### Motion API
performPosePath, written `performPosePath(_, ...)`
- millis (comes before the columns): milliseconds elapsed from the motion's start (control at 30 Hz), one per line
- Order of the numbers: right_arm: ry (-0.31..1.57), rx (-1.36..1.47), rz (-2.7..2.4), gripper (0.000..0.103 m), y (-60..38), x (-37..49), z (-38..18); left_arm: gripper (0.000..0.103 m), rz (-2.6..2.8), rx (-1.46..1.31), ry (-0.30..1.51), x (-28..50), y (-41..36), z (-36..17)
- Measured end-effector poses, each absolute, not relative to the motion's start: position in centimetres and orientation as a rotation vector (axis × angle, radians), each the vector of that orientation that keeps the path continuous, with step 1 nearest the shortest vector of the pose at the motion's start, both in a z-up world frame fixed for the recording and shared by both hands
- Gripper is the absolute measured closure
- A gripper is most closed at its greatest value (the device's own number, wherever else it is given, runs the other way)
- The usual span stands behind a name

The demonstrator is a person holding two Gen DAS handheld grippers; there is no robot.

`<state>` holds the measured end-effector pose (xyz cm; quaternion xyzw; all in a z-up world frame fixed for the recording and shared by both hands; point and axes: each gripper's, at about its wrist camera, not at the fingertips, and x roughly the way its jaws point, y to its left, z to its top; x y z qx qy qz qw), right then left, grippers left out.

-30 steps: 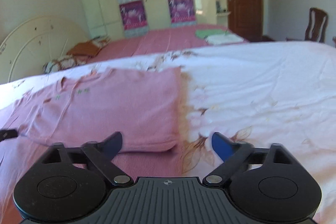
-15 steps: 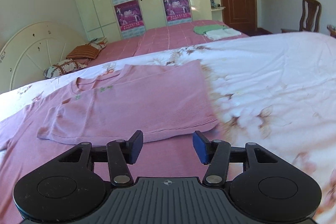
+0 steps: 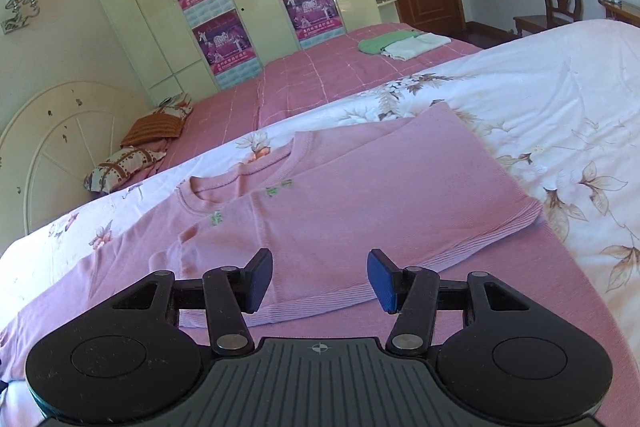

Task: Fold small clothes
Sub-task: 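Grasp the other sleeve cuff with the left gripper and fold it across the body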

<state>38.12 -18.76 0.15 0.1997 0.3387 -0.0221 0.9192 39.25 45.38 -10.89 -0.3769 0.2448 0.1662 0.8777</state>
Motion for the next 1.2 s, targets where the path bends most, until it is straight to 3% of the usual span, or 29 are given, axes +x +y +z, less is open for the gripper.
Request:
performPosePath(133,0.701,0.385,-0.051,0.050,-17.0,38.4,0.6,0.055,0.359,-0.860,0.485,39.9,46.8,-11.0)
performPosePath(233,0.697,0.376,-0.047,0.050,-16.3,38.5,1.0,0.064,0.372,-0.890,0.478,39.9,47.3,-11.2)
performPosePath(300,0.694,0.375,-0.046,0.050,-15.9,38.4,1.2,0.085,0.407,-0.854,0.496,39.9,47.3,-11.4)
performPosePath(400,0.696,0.380,-0.048,0.050,-15.8,38.3,1.0,0.093,0.436,-0.794,0.534,40.6,47.1,-11.2)
performPosePath(667,0.689,0.405,-0.066,0.050,-17.3,37.3,0.8,0.094,0.234,-0.518,0.537,43.0,38.9,-6.0)
performPosePath(867,0.679,0.422,-0.072,0.050,-19.6,36.6,0.8,0.094,-0.058,-0.350,0.551,45.2,25.7,-2.9)
performPosePath(1200,0.657,0.471,-0.057,0.050,-24.6,35.2,0.7,0.094,-0.317,-0.161,0.663,48.0,3.5,-5.1)
